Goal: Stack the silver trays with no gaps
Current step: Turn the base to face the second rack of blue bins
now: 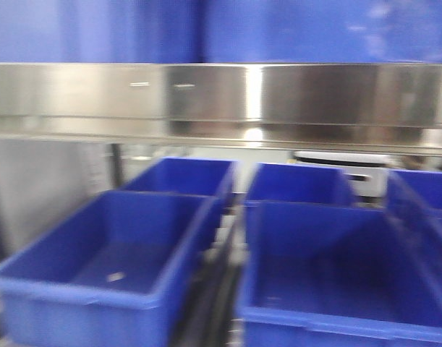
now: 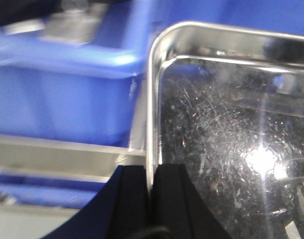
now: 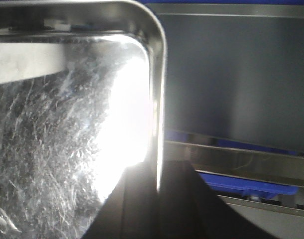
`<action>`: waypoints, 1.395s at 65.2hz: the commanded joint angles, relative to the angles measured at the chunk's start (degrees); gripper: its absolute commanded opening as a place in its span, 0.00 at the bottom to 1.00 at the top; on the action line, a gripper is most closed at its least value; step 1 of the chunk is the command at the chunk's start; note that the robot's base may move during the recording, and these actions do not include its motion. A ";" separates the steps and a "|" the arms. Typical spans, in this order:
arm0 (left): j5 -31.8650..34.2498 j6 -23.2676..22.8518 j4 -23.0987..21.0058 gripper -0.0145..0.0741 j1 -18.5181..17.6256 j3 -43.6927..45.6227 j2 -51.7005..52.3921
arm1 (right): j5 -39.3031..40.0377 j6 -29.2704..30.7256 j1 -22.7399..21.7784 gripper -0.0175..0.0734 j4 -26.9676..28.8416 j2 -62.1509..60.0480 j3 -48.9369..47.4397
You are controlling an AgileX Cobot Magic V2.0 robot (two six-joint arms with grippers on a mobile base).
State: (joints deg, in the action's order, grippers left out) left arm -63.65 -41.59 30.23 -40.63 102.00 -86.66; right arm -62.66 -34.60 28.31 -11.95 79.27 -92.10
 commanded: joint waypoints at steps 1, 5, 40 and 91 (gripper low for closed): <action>0.48 -0.26 3.80 0.14 -0.07 0.56 0.57 | -0.79 0.66 -0.25 0.12 -2.84 -0.43 -0.40; 0.48 -0.26 3.80 0.14 -0.07 0.56 0.57 | -0.79 0.66 -0.25 0.12 -2.84 -0.43 -0.40; 0.48 -0.26 3.80 0.14 -0.07 0.56 0.57 | -0.79 0.66 -0.25 0.12 -2.84 -0.43 -0.40; 0.48 -0.26 3.80 0.14 -0.07 0.56 0.57 | -0.79 0.66 -0.25 0.12 -2.84 -0.43 -0.40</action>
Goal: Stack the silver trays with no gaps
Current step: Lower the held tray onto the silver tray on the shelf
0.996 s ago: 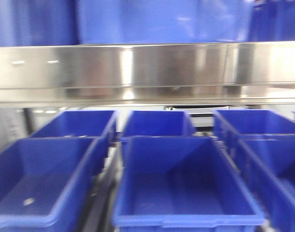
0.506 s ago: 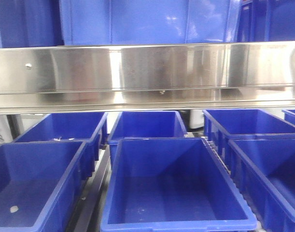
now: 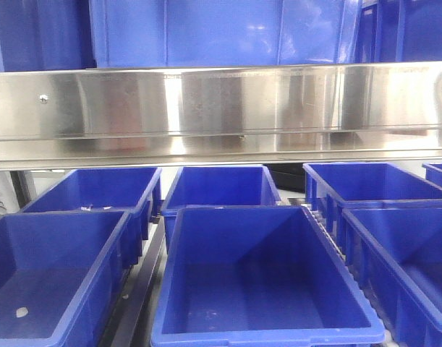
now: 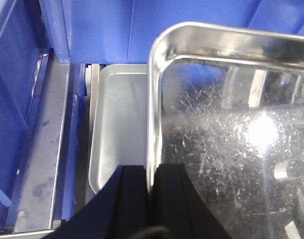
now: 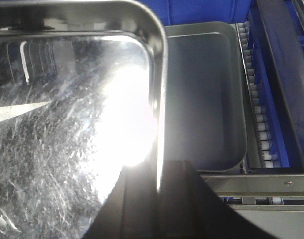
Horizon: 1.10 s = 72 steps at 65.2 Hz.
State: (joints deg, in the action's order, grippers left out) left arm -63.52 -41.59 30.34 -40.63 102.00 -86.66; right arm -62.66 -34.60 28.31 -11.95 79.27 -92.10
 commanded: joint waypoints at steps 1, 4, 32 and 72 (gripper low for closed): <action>0.35 -0.26 3.69 0.14 -0.07 0.56 0.57 | -0.79 0.66 -0.25 0.12 -2.84 -0.43 -0.40; 0.35 -0.26 3.69 0.14 -0.07 0.56 0.57 | -0.79 0.66 -0.25 0.12 -2.84 -0.43 -0.40; 0.35 -0.26 3.69 0.14 -0.07 0.56 0.57 | 6.16 0.66 -0.25 0.12 -2.84 -0.43 -0.40; 6.87 3.03 -1.34 0.14 3.31 0.56 -1.56 | 10.77 0.66 -0.25 0.12 -2.84 0.09 -0.40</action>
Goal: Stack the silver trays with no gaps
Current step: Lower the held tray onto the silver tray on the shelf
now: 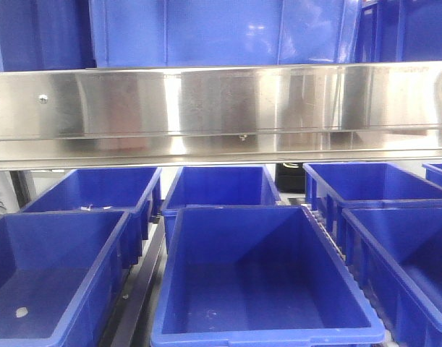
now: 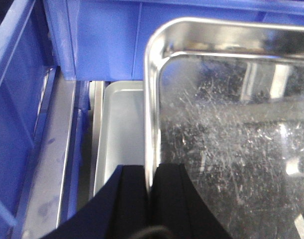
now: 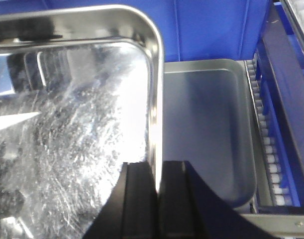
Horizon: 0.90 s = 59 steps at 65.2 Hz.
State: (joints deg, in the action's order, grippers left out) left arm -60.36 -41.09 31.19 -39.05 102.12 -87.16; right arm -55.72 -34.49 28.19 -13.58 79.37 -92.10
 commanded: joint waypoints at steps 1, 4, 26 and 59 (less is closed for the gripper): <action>4.28 3.17 -3.22 0.14 2.13 0.44 -1.30 | 4.16 0.55 -0.13 0.12 -1.21 0.11 -0.40; 5.99 5.29 -7.11 0.14 3.65 0.44 -1.87 | 4.79 0.55 -0.50 0.12 -1.21 0.81 -0.40; 13.86 14.02 -20.27 0.14 11.70 0.44 -11.25 | 7.97 3.52 -6.71 0.12 2.46 11.29 -0.45; 15.12 14.13 -21.86 0.14 13.14 0.44 -21.80 | 11.92 5.51 -9.96 0.12 5.11 21.31 -0.45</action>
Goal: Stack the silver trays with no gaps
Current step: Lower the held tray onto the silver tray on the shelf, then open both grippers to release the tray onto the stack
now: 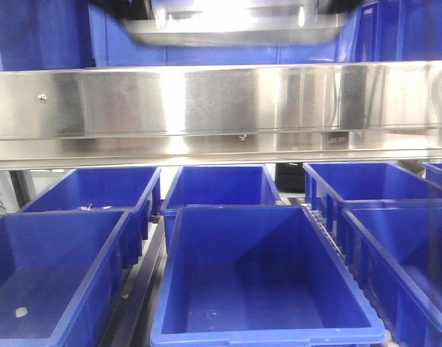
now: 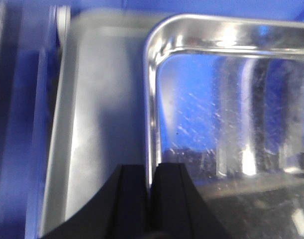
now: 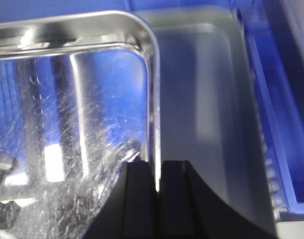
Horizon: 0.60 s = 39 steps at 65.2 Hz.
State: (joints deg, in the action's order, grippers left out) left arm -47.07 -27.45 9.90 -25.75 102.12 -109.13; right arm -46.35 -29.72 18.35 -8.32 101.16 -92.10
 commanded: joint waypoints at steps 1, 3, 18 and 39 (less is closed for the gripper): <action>1.83 0.49 -0.56 0.14 -0.17 0.44 0.17 | 2.54 0.73 -0.12 0.12 -0.16 -0.47 -0.45; 1.83 0.49 -0.56 0.14 -0.17 0.44 0.17 | 2.28 0.73 -0.12 0.12 -0.16 -0.46 -0.45; 1.83 0.49 -0.46 0.22 -0.17 0.44 0.17 | 0.01 0.73 -0.12 0.12 -0.16 -0.46 -0.45; -0.30 0.35 -0.25 0.62 -0.17 0.44 0.17 | -2.94 0.73 -1.21 0.47 -0.16 -0.46 -0.45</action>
State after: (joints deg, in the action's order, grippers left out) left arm -47.37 -27.13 9.67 -25.75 102.12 -109.58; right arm -48.87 -29.60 17.98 -7.86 101.16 -92.10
